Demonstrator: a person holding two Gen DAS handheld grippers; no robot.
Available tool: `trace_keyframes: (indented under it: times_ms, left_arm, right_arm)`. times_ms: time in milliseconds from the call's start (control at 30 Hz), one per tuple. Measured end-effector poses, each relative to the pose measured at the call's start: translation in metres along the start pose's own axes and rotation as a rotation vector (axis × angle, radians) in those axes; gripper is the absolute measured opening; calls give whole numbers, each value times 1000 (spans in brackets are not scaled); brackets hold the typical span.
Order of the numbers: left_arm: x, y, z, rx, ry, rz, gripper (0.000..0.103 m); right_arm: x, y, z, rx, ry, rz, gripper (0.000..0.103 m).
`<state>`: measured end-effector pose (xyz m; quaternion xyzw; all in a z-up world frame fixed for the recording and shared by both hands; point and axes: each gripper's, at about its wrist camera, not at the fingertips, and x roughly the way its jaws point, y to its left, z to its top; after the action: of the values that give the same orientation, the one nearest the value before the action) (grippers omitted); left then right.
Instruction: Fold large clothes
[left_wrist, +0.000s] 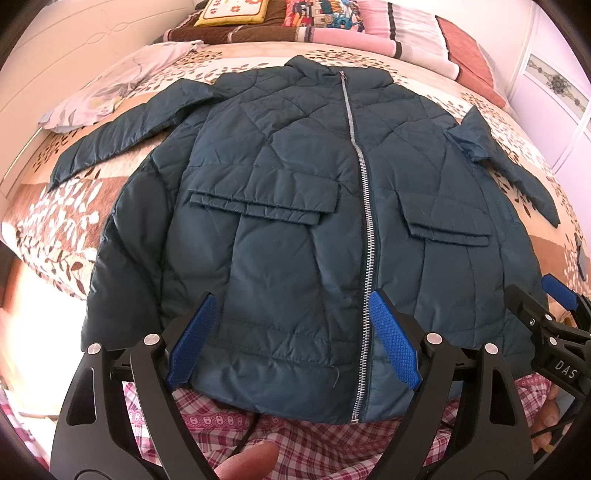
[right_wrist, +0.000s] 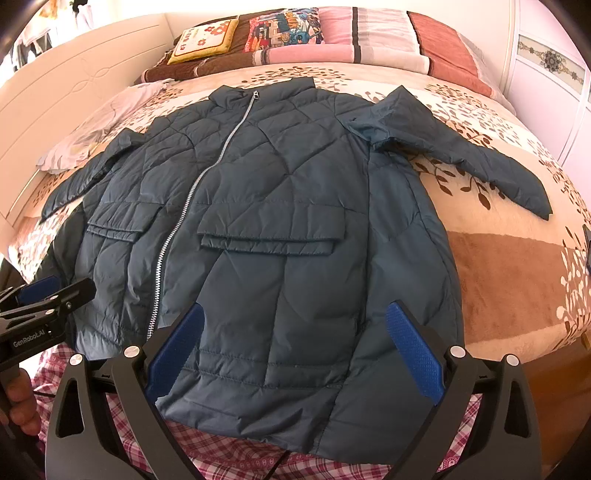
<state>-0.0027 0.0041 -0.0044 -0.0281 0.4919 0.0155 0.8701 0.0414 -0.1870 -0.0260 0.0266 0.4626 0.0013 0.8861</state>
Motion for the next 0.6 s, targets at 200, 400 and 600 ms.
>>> trace_keyframes:
  times_ms: [200, 400, 600]
  left_arm:
    - [0, -1, 1, 1, 2, 1, 84]
    - [0, 2, -3, 0, 2, -1, 84]
    - [0, 0, 0, 0, 3, 0, 84]
  right_arm:
    - [0, 0, 0, 1, 1, 0, 96]
    - [0, -1, 0, 1, 0, 1, 96]
    - [0, -1, 0, 0, 0, 2, 96]
